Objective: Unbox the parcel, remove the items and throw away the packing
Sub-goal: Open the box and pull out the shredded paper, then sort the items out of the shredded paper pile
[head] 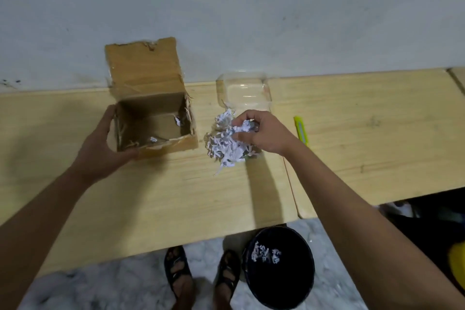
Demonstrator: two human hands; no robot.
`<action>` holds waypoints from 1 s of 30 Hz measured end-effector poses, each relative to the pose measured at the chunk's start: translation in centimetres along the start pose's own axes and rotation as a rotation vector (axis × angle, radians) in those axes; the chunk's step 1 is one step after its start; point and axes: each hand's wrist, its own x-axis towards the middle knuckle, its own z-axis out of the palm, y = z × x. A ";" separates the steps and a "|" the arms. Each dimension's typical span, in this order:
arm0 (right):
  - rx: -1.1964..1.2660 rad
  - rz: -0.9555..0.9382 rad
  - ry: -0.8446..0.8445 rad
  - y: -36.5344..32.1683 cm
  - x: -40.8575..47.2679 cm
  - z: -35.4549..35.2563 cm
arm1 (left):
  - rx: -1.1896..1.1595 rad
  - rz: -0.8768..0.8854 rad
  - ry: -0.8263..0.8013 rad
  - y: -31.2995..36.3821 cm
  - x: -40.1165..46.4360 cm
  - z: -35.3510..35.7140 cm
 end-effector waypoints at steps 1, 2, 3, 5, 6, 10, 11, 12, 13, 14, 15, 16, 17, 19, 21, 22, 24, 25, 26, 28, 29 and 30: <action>-0.013 -0.004 -0.002 0.3 -0.1 0.1 | 0.030 0.006 0.026 0.2 -0.3 0.2; -0.027 -0.012 -0.004 0.5 -0.3 0.2 | 0.043 0.017 0.052 0.5 -0.5 0.4; -0.038 -0.026 -0.007 0.7 -0.4 0.2 | 0.051 0.029 0.084 1.0 -0.8 0.7; -0.061 -0.048 -0.001 0.9 -0.5 0.1 | 0.048 0.052 0.160 2.3 -1.2 1.0; -0.073 -0.054 0.005 1.0 -0.6 0.0 | 0.029 0.079 0.189 3.3 -1.3 1.1; -0.035 -0.067 0.033 1.3 -1.0 -0.6 | 0.006 0.211 0.170 7.0 -0.8 2.6; -0.022 -0.074 0.036 1.5 -1.0 -0.8 | 0.016 0.219 0.160 7.8 -0.6 3.3; -0.011 -0.085 0.040 1.6 -1.0 -0.9 | 0.027 0.238 0.151 8.8 -0.3 4.1; 0.002 -0.098 0.043 1.7 -1.0 -1.0 | 0.038 0.267 0.135 9.8 -0.1 5.0; 0.021 -0.108 0.046 1.8 -1.0 -1.0 | 0.039 0.301 0.104 10.9 0.0 6.0; 0.040 -0.117 0.051 1.9 -1.1 -1.1 | 0.034 0.335 0.068 11.8 0.2 7.1; 0.053 -0.127 0.057 1.9 -1.2 -1.1 | 0.035 0.364 0.030 12.4 0.4 8.2; 0.062 -0.137 0.063 2.0 -1.3 -1.1 | 0.037 0.382 -0.011 12.9 0.7 9.2; 0.075 -0.152 0.076 2.1 -1.4 -1.1 | 0.007 0.389 -0.080 13.4 1.1 11.1; 0.077 -0.171 0.093 2.3 -1.6 -1.1 | -0.020 0.363 -0.138 14.0 1.3 12.8; 0.074 -0.178 0.104 2.4 -1.6 -1.1 | -0.006 0.356 -0.165 14.1 1.4 13.6; 0.061 -0.186 0.128 2.8 -1.7 -1.0 | 0.039 0.353 -0.207 13.8 1.5 14.8; 0.053 -0.192 0.138 3.1 -1.8 -1.0 | 0.069 0.359 -0.238 13.5 1.6 15.3; 0.041 -0.202 0.150 3.4 -1.9 -0.9 | 0.105 0.377 -0.273 13.1 1.7 15.7; 0.018 -0.237 0.167 4.0 -2.0 -0.4 | 0.171 0.441 -0.321 12.1 1.9 16.4; 0.015 -0.252 0.174 4.4 -2.0 -0.1 | 0.197 0.462 -0.339 11.6 2.0 16.7; 0.012 -0.263 0.182 4.6 -2.1 0.1 | 0.216 0.465 -0.357 11.4 2.0 16.9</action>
